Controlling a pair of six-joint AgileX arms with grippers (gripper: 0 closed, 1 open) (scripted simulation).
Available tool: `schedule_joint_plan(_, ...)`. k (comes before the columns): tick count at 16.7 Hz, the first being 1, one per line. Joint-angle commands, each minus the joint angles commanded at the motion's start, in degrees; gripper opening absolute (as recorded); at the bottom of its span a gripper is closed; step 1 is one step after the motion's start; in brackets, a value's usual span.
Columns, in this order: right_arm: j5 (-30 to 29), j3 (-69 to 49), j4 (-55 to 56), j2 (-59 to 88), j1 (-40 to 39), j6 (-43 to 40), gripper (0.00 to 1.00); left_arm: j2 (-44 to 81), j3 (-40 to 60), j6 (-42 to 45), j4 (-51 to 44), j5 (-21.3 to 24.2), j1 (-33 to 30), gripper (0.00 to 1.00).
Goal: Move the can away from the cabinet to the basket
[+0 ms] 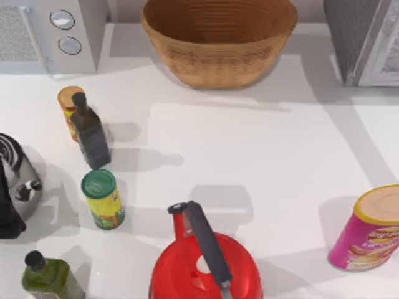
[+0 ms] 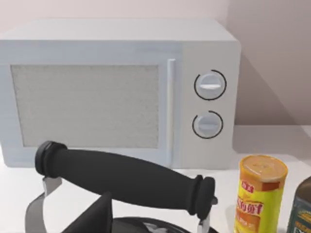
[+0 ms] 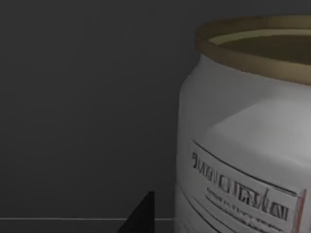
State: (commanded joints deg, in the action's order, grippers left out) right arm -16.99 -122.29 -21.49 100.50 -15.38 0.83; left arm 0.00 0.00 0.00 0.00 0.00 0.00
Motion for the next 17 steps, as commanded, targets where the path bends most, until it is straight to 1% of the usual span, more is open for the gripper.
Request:
schedule_joint_plan(7,0.00,0.00,0.00,0.00,0.00,0.00,0.02,0.00,0.00,0.00,0.00,0.00,0.00,1.00)
schedule_joint_plan(8,0.00,0.00,0.00,0.00,0.00,0.00,0.00,0.00,0.00,0.00,0.00,0.00,0.00,1.00)
schedule_joint_plan(17,-0.10,0.02,-0.18,-0.23,-0.20,0.05,0.00,0.00,0.00,0.00,0.00,0.00,0.00,1.00)
